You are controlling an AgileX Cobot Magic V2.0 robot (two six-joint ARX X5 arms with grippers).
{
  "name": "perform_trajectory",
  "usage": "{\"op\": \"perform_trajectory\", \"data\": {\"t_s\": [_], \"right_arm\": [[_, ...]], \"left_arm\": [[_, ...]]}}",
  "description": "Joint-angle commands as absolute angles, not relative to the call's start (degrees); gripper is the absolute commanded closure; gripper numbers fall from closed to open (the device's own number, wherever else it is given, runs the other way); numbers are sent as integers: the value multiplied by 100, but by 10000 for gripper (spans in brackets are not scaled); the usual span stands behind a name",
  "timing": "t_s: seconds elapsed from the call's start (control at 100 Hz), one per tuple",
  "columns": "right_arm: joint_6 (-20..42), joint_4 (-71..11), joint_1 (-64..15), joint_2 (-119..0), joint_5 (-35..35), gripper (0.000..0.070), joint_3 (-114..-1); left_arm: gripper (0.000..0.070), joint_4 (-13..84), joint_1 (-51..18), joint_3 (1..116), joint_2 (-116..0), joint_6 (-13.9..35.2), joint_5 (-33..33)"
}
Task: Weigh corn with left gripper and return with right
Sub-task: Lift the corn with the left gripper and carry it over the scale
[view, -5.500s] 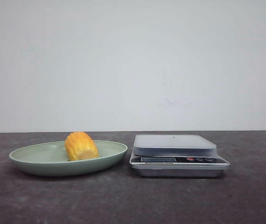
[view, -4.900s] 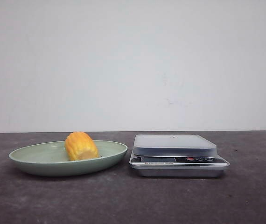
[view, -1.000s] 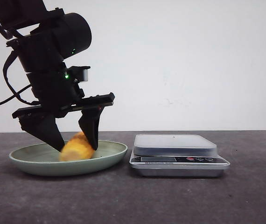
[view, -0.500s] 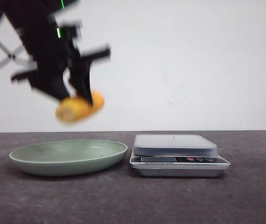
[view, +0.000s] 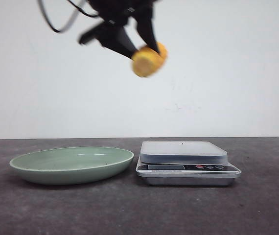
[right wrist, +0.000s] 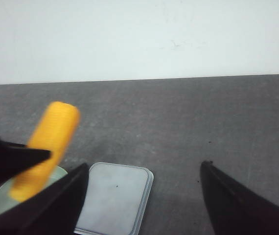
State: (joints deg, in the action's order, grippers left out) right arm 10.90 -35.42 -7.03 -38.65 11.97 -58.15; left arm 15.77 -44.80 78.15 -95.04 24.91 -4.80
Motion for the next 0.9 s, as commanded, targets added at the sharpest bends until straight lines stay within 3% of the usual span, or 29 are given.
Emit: {"op": "perform_trajectory", "data": {"t_s": [0.0,0.46,0.58,0.63,0.73,0.78,0.89], "right_arm": [[1050,-3498,-716,-3883,1201,247,-5935],[1048,-3669,-740,-3883,1201,247,-5935],[1048,-3699,-738,-3881,1201,247,-5935],[1048,-3697,-738,-3881,1201,246,-5935],[1050,-3695,-738,-3883,1201,246,-5935],[1050,-3695,-738,-3883,1201,246,-5935],[1050,-3695,-738,-3883,1203,246,-5935]], "left_arm": [[688,1485,-4598,8055,-9887,2718,-521],[687,1363,-4768,8200,-11150,2814,-663],[652,1365,-4768,8200,-11203,2788,-714],[587,1367,-4768,8200,-11203,2770,-714],[371,1363,-4768,8200,-11203,2768,-714],[327,1363,-4768,8200,-11203,2770,-714],[310,1363,-4768,8200,-11203,2773,-714]]}}
